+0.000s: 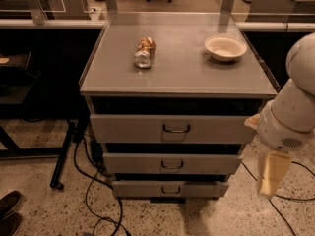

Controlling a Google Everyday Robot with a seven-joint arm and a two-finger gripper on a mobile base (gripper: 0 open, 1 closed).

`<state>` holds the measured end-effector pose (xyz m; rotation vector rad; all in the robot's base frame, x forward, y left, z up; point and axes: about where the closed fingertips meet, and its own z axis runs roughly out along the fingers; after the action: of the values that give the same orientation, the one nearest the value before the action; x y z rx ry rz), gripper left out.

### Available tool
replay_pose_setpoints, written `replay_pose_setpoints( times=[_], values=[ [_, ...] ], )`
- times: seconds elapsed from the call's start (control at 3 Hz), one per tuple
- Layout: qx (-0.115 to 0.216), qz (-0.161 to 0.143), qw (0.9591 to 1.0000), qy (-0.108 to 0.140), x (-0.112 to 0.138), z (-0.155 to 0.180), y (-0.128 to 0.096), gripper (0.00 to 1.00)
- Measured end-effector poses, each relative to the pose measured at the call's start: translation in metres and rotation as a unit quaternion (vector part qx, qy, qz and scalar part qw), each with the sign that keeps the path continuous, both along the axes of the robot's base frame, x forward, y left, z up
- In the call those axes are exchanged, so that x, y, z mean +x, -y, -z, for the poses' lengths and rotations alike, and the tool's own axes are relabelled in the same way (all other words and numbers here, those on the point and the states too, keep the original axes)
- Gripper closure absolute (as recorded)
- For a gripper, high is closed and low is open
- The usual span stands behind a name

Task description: Open middle drawer

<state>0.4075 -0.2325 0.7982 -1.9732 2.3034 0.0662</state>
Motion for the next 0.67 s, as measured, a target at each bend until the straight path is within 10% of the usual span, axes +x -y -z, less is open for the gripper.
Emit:
replay_pose_setpoints(
  times=[0.67],
  values=[
    [0.043, -0.043, 0.9966, -0.056, -0.013, 0.128, -0.025, 0.00]
  ],
)
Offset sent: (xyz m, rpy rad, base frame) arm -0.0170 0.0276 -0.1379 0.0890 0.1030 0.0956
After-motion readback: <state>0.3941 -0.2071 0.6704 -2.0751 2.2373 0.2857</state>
